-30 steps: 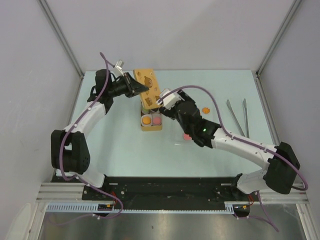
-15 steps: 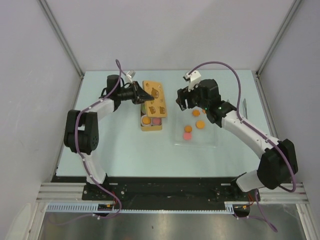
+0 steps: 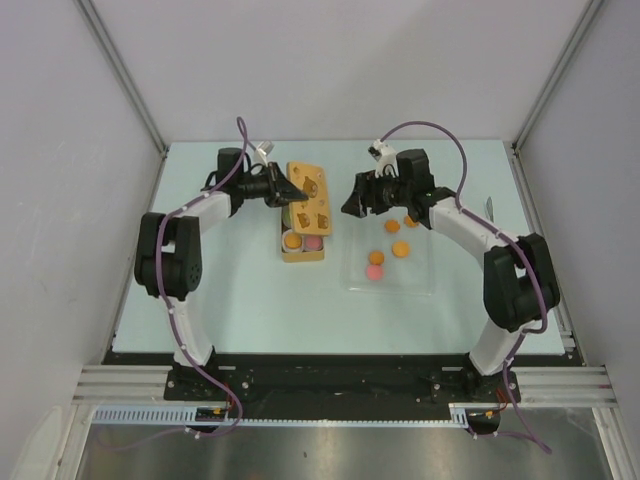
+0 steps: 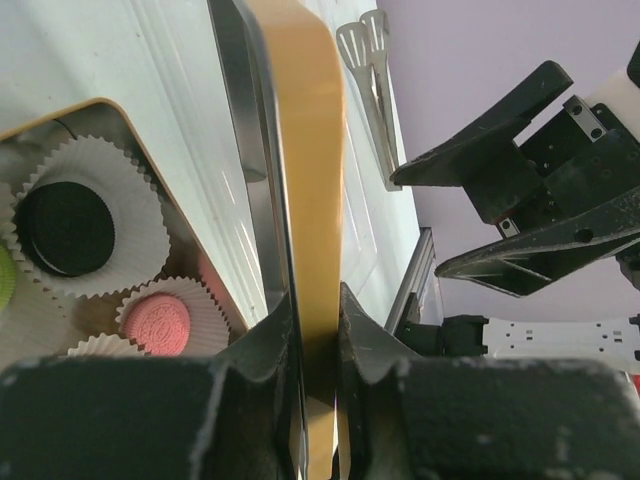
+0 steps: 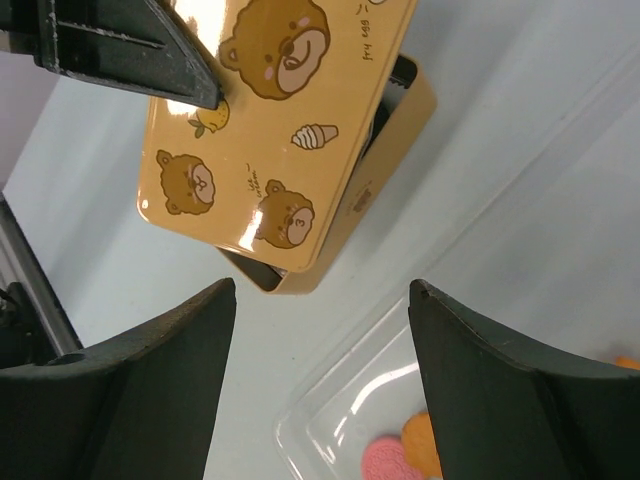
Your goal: Pack the cookies
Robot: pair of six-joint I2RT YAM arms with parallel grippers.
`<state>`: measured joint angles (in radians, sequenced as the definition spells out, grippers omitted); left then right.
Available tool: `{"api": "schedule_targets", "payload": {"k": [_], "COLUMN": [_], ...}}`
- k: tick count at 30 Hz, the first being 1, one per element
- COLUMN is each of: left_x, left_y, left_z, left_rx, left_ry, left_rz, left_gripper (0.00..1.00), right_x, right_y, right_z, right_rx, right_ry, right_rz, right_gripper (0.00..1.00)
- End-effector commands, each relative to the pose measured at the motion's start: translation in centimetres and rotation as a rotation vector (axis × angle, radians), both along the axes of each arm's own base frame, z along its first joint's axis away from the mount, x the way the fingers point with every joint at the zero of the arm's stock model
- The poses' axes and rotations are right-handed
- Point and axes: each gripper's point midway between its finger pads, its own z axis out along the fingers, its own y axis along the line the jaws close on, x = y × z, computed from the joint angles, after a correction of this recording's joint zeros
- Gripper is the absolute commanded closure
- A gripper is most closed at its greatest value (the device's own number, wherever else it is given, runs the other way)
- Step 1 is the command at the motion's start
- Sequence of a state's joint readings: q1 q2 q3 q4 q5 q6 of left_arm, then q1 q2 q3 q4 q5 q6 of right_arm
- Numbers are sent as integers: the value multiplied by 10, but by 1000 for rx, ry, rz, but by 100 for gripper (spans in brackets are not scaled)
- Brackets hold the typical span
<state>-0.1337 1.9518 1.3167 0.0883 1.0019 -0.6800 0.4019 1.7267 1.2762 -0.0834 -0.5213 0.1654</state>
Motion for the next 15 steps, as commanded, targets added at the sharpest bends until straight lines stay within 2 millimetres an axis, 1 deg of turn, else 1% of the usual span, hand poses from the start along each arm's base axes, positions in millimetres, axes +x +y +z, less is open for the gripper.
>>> {"api": "schedule_targets", "payload": {"k": [1, 2, 3, 5, 6, 8, 9, 15], "left_x": [6, 5, 4, 2, 1, 0, -1, -5], "left_y": [8, 9, 9, 9, 9, 9, 9, 9], "left_z": [7, 6, 4, 3, 2, -1, -2, -12], "left_rx": [-4, -6, -8, -14, -15, -17, -18, -14], "left_ry": [-39, -33, -25, -20, -13, -3, 0, 29], "left_rz": [-18, -19, -24, -30, -30, -35, -36, -45], "left_gripper": [86, 87, 87, 87, 87, 86, 87, 87], "right_x": [8, 9, 10, 12, 12, 13, 13, 17], "right_y": [23, 26, 28, 31, 34, 38, 41, 48], "right_z": [24, 23, 17, 16, 11, 9, 3, -9], "right_rx": [97, 103, 102, 108, 104, 101, 94, 90], "right_ry": [-19, -15, -3, 4, 12, 13, 23, 43], "right_rz": [62, 70, 71, 77, 84, 88, 94, 100], "right_gripper": [25, 26, 25, 25, 25, 25, 25, 25]}}
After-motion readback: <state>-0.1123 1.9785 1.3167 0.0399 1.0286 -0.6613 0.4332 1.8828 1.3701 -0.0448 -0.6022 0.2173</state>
